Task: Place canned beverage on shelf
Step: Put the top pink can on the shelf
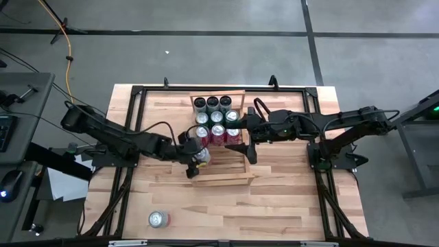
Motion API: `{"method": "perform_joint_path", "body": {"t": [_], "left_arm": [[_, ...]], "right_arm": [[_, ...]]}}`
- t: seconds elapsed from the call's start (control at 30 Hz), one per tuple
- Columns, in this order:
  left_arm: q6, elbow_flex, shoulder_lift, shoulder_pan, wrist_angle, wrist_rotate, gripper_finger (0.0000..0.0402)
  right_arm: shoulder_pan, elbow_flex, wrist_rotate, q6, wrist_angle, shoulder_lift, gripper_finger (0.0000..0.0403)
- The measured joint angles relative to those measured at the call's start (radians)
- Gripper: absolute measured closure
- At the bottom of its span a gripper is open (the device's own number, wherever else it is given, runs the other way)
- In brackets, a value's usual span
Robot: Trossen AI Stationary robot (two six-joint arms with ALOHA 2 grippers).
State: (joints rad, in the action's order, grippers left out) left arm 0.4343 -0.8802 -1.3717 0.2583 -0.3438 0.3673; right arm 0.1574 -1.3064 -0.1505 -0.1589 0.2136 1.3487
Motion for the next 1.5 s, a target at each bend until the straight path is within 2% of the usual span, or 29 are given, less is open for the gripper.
{"method": "perform_joint_path", "body": {"t": [0.17,0.33,0.4,0.67,0.87,1.1,1.33,1.5], "left_arm": [[-0.018,0.036,-0.01,-0.018,0.057,0.022,0.0123],[-0.141,0.051,-0.036,-0.023,0.069,0.053,0.0123],[-0.161,0.04,-0.039,-0.022,0.115,0.047,0.0123],[-0.186,0.042,-0.038,-0.025,0.104,0.005,0.0123],[-0.178,0.043,-0.044,-0.052,0.088,-0.063,0.0122],[-0.178,0.043,-0.109,-0.088,0.089,-0.138,0.012],[-0.183,0.039,-0.137,-0.088,0.128,-0.11,0.0114],[-0.205,0.041,-0.138,-0.091,0.136,-0.095,0.009]], "right_arm": [[0.0,0.0,0.0,0.001,0.009,0.0,0.0084],[0.0,0.0,0.0,0.001,0.011,0.0,0.0084],[0.0,0.0,0.0,0.0,0.017,0.0,0.0084],[0.0,0.0,0.0,0.0,0.024,0.0,0.0084],[0.0,0.0,0.0,0.0,0.023,0.0,0.0084],[0.0,0.0,0.0,0.001,0.023,0.0,0.0084],[0.0,0.0,0.0,0.0,0.023,0.0,0.0084],[0.0,0.0,0.0,0.001,0.023,0.0,0.0084]]}}
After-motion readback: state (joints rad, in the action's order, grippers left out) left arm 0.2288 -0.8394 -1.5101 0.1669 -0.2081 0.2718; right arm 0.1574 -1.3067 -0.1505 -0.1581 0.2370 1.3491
